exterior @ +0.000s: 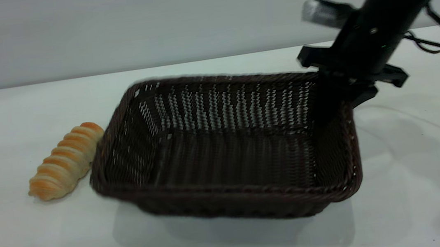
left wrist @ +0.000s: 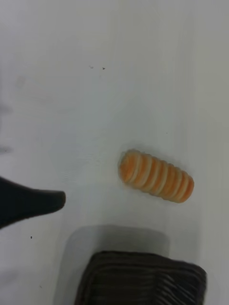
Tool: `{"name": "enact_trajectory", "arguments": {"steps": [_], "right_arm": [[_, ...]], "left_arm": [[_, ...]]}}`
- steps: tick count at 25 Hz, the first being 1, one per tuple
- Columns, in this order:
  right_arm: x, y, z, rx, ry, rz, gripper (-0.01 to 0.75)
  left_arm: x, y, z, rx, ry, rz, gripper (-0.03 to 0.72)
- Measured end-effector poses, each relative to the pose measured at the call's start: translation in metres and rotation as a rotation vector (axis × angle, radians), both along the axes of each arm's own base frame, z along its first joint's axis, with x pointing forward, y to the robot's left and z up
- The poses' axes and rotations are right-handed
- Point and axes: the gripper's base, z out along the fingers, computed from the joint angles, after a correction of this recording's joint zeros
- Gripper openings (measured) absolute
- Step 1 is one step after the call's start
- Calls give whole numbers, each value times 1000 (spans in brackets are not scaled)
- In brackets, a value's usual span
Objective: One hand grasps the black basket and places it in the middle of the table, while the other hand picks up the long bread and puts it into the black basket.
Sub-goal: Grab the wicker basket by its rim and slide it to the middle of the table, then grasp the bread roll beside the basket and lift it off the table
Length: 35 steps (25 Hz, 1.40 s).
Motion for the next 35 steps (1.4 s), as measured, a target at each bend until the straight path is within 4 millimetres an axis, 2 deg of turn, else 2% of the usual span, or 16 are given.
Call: {"name": "enact_trajectory", "arguments": {"steps": [6,13,21,23,26,35], "right_arm": [[19,19,-5,-50,11,51,151],[22,21,-2,-54,4,62,167],[21,15,2,-88,4,88,421],[22,10,8,-86,2,82,472],[24,1,26,-80,-12,72,506],[21,-32,96,-86,-36,90,512]], "left_arm": [[0,0,0,0,1,0,584],[0,0,0,0,1,0,584],[0,0,0,-1,1,1,584],[0,0,0,0,6,1,584],[-1,0,-1,0,14,1,584],[-1,3,-1,36,15,8,584]]}}
